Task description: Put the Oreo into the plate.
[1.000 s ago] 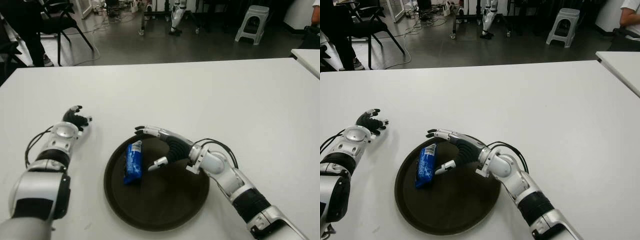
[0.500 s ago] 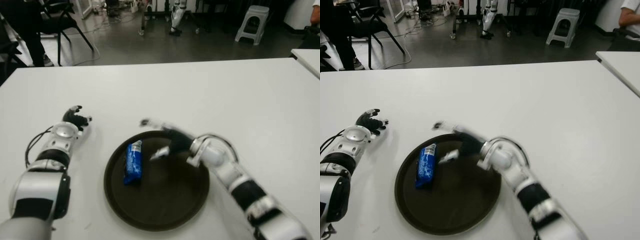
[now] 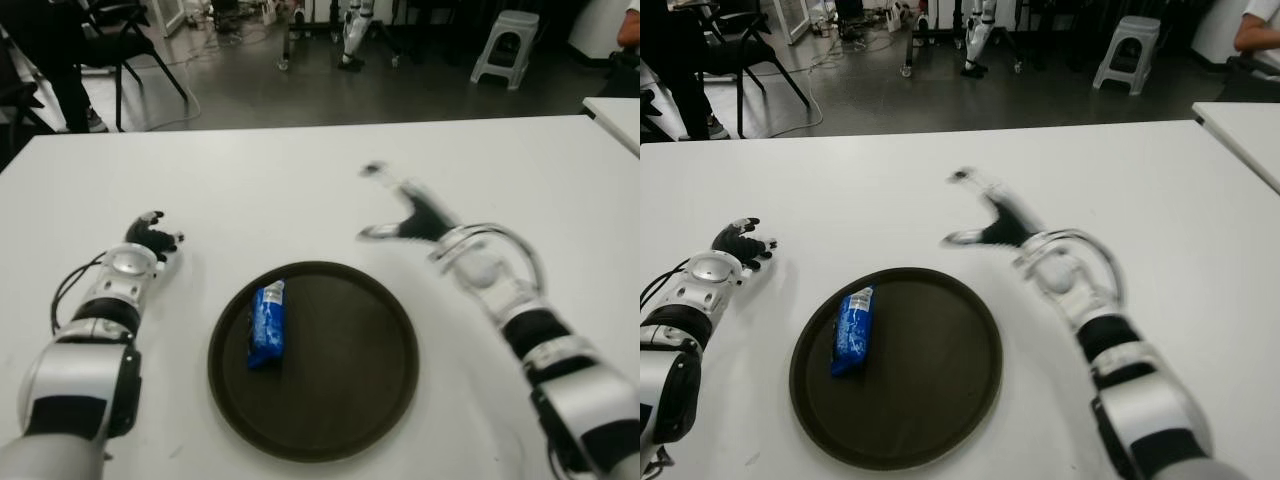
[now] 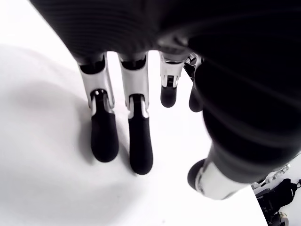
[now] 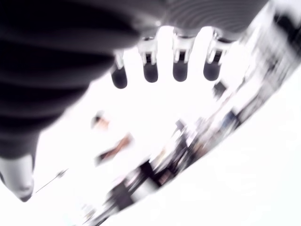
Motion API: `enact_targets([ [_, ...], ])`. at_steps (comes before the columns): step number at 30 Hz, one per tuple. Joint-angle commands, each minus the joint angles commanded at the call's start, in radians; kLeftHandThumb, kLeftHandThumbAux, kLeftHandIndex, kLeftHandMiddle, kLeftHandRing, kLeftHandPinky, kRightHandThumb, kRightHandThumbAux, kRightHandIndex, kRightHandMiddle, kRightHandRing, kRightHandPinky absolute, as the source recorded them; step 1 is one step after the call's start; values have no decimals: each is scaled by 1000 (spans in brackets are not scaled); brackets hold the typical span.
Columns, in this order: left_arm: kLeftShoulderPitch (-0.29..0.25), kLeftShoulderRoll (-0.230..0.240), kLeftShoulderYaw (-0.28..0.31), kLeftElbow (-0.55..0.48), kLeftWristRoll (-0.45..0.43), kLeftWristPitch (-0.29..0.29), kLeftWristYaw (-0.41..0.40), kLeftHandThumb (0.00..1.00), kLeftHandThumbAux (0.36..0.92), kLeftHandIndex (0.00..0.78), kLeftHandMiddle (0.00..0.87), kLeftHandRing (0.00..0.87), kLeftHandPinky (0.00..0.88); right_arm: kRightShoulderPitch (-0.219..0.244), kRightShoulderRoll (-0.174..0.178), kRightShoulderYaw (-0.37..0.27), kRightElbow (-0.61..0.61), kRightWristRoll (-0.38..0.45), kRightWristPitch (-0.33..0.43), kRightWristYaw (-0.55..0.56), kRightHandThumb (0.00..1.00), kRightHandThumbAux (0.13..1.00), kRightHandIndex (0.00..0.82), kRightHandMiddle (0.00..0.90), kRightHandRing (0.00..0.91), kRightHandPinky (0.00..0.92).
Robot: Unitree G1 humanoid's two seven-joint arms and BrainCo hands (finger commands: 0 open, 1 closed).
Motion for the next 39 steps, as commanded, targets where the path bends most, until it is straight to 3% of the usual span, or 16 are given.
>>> enact_targets([
  [7,7,2,10,1,-8,-15,-1,150,827,69,95,133,146,-67,-24,-53,183,13,120,-118,0,569,0,0,0,0],
  [11,9,5,4,3,-1,-17,3,156,822,69,96,129,141,-65,-32,-77,211,23,158,-162,0,585,0,0,0,0],
  [22,20,9,15,5,-9,-29,8,196,792,78,110,133,129,-27,-12,-142,245,65,247,-218,0,604,0,0,0,0],
  [28,22,13,1,5,4,-29,12,171,778,96,129,153,147,-15,2,-204,267,111,376,-202,0,641,31,30,24,35],
  [33,26,13,-7,5,12,-30,16,168,767,102,135,163,160,-49,14,-295,264,197,465,-134,0,688,94,82,81,90],
  [39,30,15,-7,7,13,-34,20,180,764,102,132,165,172,-64,19,-327,259,226,529,-72,0,744,144,133,137,142],
])
